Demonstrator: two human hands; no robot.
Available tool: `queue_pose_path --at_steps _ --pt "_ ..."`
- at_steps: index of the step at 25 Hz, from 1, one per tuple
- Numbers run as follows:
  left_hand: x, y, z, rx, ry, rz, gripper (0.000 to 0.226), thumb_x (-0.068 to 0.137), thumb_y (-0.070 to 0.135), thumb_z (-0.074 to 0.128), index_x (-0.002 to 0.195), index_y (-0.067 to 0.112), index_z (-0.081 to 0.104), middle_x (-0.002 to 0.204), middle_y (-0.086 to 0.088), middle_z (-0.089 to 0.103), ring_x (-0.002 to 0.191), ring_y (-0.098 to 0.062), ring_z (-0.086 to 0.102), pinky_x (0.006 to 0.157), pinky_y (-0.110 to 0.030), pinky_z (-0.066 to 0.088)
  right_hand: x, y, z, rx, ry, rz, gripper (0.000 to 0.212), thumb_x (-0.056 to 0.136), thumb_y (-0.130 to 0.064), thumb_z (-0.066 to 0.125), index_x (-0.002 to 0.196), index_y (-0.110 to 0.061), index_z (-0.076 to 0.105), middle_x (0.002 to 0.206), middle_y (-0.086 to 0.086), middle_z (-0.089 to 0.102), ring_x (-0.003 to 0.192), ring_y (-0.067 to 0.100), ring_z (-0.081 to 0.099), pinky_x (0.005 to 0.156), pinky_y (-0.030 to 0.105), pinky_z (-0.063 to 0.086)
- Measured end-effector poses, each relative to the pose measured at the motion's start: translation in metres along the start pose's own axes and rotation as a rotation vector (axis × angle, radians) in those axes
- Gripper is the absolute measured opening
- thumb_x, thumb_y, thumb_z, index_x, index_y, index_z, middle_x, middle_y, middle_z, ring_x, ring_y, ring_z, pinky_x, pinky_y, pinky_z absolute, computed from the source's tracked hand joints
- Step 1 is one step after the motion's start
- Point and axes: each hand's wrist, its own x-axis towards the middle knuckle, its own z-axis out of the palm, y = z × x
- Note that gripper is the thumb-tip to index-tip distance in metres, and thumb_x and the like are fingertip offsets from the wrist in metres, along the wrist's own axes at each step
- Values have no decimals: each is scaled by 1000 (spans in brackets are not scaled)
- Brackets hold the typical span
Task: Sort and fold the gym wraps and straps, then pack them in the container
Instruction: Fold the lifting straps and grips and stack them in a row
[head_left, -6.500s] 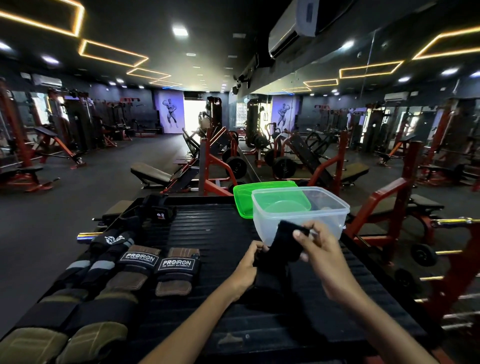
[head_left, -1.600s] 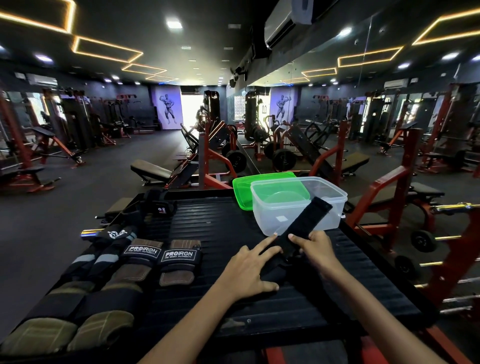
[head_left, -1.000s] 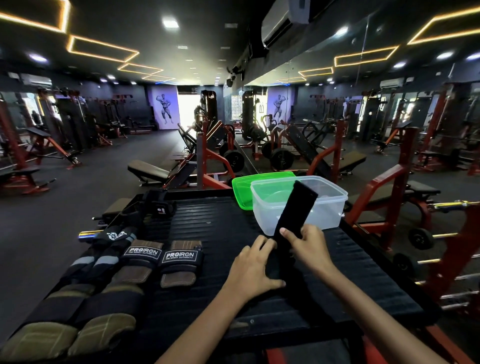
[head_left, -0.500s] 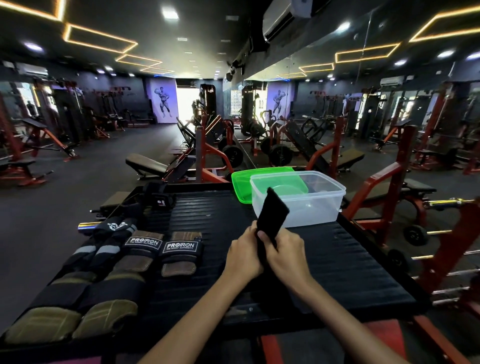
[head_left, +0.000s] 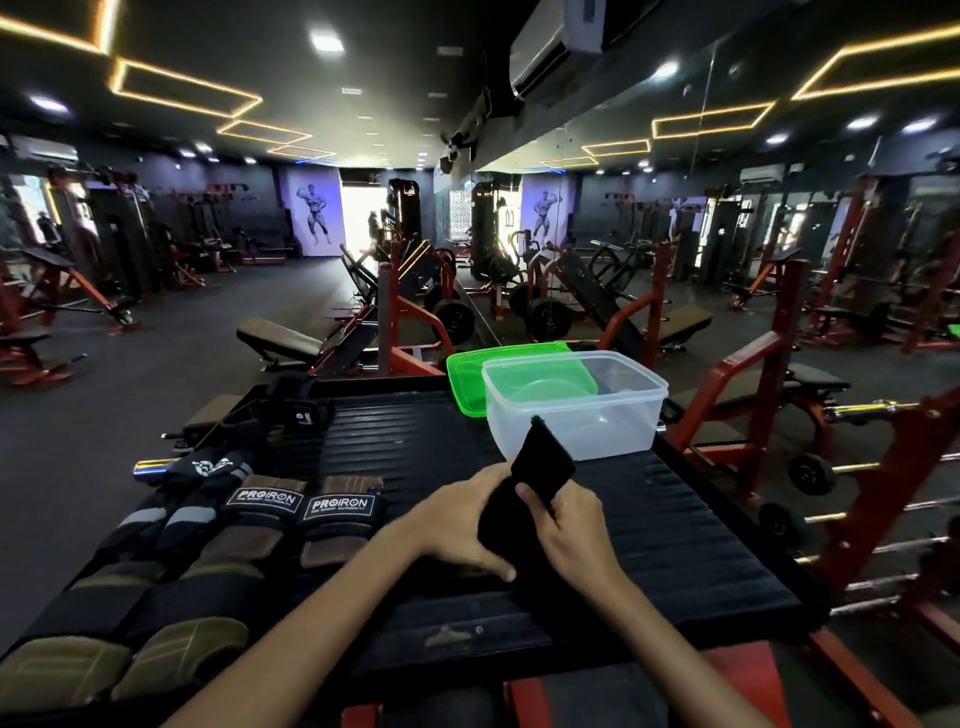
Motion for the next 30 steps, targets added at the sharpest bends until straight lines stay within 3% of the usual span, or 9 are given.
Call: queue_pose_path --at_steps 3,5,8,11,14,19,23,26,30 --pt "9 -18 -17 79 -101 97 118 58 27 89 148 19 12 145 8 34 131 -2 34 105 -10 22 1 3 -1 50 -3 20 19 91 -22 59 81 -8 66 70 1 65 65 11 59 53 20 33" --pt "20 -22 -24 191 -63 191 109 58 31 88 146 16 25 143 3 40 129 -10 41 106 -18 30 4 5 -3 133 -22 69 28 89 -20 62 62 -25 57 53 -10 58 54 1 55 49 14 33" --pt "24 -23 -22 249 39 285 93 53 45 87 132 14 49 118 8 52 96 -9 54 87 -18 41 11 11 -7 246 -50 179 35 87 -13 63 57 -26 52 49 -17 56 51 -5 52 53 12 36" --pt "18 -12 4 148 333 326 74 48 54 86 104 15 59 90 16 42 80 5 36 74 -10 30 22 22 -18 382 -71 283 19 88 -11 62 72 -6 68 73 9 70 72 10 62 68 35 49" --pt "20 0 30 8 382 253 71 54 58 82 104 18 50 97 10 50 90 -5 46 81 -21 40 24 27 -24 505 -120 363 17 88 -13 62 84 0 71 90 25 70 88 37 67 84 51 51" --pt "18 -4 41 -251 288 166 85 58 39 86 130 30 43 120 21 53 112 7 51 98 -15 40 13 14 -28 536 -155 311 16 87 -1 60 91 -11 71 87 3 73 84 12 70 80 29 55" --pt "21 -7 46 -281 319 147 78 55 44 84 123 25 53 119 16 56 113 1 53 100 -22 41 4 14 -44 515 -49 302 8 81 -1 68 84 -8 66 74 -11 66 63 -12 62 61 4 45" --pt "23 -10 48 -306 326 151 71 54 41 85 117 35 53 118 16 57 113 -2 54 100 -27 42 -2 14 -51 571 -62 278 10 79 -4 71 88 -7 70 80 -2 74 78 5 68 67 12 49" --pt "21 -10 48 -356 314 148 68 53 36 87 111 48 53 113 18 60 108 0 56 97 -21 42 -9 15 -54 410 -70 161 14 76 -7 74 65 -13 70 64 1 70 59 1 60 58 10 44"
